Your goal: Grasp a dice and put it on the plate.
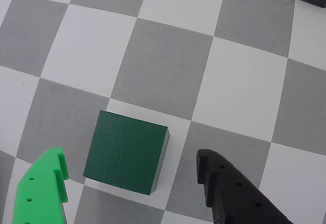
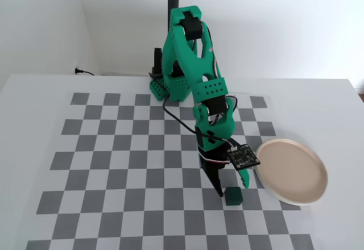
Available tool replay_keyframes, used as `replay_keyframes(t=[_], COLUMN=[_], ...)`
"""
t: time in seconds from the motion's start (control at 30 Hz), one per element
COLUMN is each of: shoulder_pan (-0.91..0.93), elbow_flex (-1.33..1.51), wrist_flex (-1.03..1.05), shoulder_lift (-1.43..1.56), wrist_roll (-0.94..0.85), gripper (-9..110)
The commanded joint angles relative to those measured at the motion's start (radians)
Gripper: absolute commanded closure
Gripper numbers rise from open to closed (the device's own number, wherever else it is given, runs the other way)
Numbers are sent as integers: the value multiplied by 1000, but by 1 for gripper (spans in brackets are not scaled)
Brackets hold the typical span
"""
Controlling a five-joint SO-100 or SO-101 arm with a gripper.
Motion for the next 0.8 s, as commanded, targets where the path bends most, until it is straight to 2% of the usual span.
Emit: replay_keyframes(t=[0.0, 0.77], shoulder_pan=[9, -37], elbow_flex=[-97, -124], wrist_flex=[-37, -115], shoulder_lift=[8, -130], wrist_roll=[0, -11], gripper=[79, 79])
